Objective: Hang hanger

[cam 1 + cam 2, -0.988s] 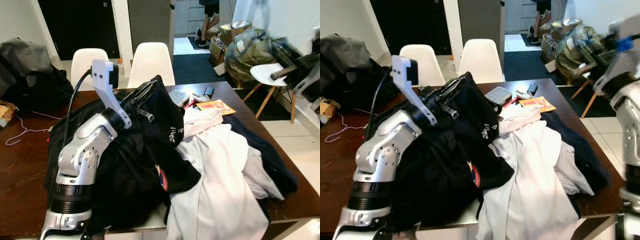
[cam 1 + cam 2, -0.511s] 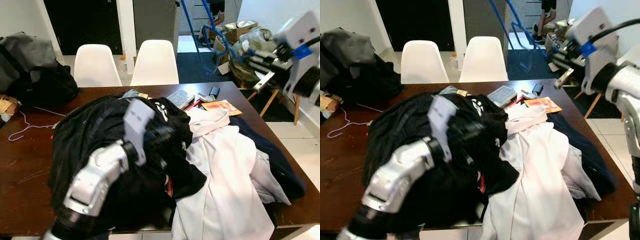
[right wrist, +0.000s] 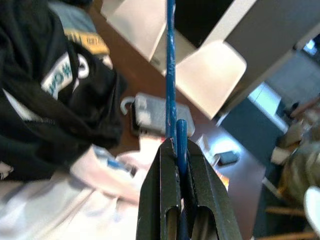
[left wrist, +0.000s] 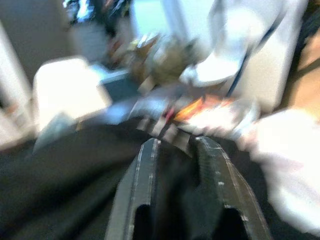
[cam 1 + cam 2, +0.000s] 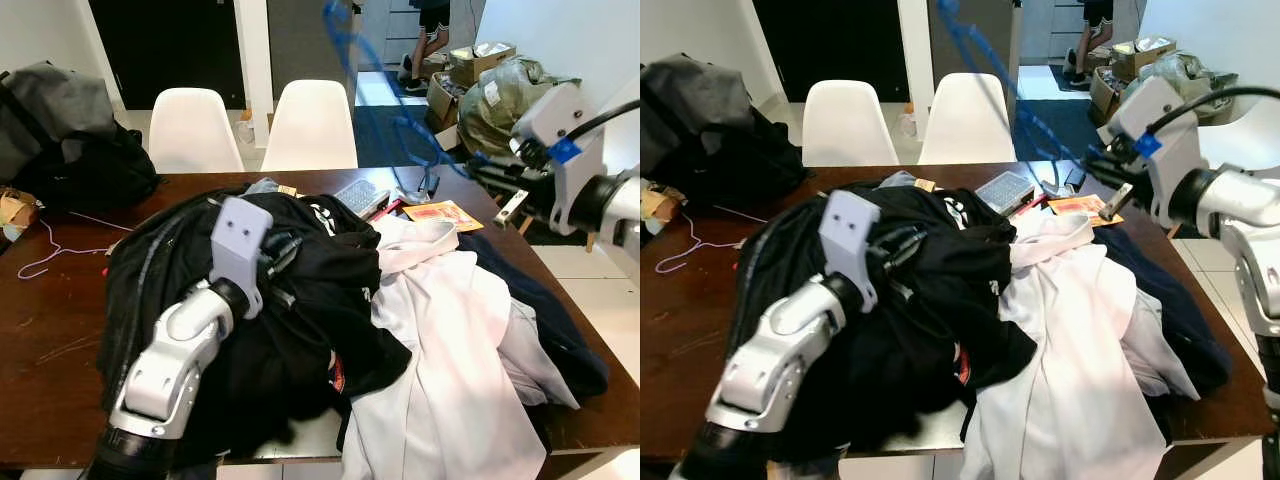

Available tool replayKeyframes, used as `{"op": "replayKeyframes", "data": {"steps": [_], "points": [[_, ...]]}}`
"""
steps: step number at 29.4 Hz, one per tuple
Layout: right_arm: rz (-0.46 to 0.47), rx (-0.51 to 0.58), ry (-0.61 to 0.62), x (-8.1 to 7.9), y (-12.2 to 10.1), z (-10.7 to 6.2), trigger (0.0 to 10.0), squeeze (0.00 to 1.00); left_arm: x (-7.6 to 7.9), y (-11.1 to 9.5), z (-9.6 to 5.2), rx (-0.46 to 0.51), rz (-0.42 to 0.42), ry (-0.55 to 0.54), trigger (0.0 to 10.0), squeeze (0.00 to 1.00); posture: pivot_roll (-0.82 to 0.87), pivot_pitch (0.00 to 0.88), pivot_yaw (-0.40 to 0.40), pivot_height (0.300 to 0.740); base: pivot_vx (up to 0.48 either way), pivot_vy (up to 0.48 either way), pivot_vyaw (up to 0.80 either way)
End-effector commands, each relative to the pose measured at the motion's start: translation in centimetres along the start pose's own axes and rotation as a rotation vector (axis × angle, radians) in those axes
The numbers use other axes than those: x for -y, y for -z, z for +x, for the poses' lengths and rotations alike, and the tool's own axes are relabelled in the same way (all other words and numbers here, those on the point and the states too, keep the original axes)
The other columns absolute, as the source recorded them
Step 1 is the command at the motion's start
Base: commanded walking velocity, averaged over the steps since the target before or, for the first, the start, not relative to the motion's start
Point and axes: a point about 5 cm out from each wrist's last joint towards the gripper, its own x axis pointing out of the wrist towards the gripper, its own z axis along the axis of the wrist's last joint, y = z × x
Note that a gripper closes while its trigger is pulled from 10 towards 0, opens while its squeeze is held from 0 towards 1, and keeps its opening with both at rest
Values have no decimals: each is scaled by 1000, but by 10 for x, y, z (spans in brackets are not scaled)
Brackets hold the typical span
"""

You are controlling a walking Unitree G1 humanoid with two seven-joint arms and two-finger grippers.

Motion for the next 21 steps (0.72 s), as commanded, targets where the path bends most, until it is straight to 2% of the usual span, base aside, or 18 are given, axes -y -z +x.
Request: {"op": "replayKeyframes", "data": {"steps": [1,2,3,4,7,10,12,13,15,19,20,21], "points": [[-12,-22,31,8,5,-7,10000,0,5,-25,-1,83,-22,108,10000,1000,-74,0,-9,736,0,0,0],[-9,-30,40,11,7,-10,10000,0,9,-32,-4,96,-25,175,10000,1000,-74,0,-9,736,0,0,0],[-9,-30,40,11,7,-10,10000,0,9,-32,-4,96,-25,175,10000,1000,-74,0,-9,736,0,0,0],[-4,-34,48,15,10,-14,10000,0,15,-41,-9,109,-31,278,10000,1000,-80,0,-6,736,0,0,0],[-2,-28,45,17,12,-19,10000,0,15,-50,-15,136,-35,326,10000,1000,-79,0,-7,736,0,0,0],[-9,-5,13,16,12,-23,10000,0,8,-57,-18,178,-67,313,10000,1000,-78,0,-5,736,0,0,0],[23,91,-136,3,9,-38,10000,0,-14,-62,-23,209,-64,235,10000,1000,-80,0,-4,736,0,0,0],[23,91,-136,3,9,-38,10000,0,-14,-62,-23,209,-64,235,10000,1000,-80,0,-4,736,0,0,0],[40,146,-232,-5,7,-48,10000,0,-26,-64,-26,220,-55,198,10000,1000,-80,0,-4,736,0,0,0],[73,184,-309,-7,7,-61,10000,0,-37,-75,-33,264,-86,214,10000,1000,-80,0,-5,736,0,0,0],[85,216,-340,-6,3,-70,10000,0,-46,-86,-39,321,-70,228,10000,0,-84,0,1,736,0,0,0],[89,237,-359,-4,0,-75,10000,0,-53,-94,-43,361,-55,237,10000,0,-84,0,1,736,0,0,0]]}}
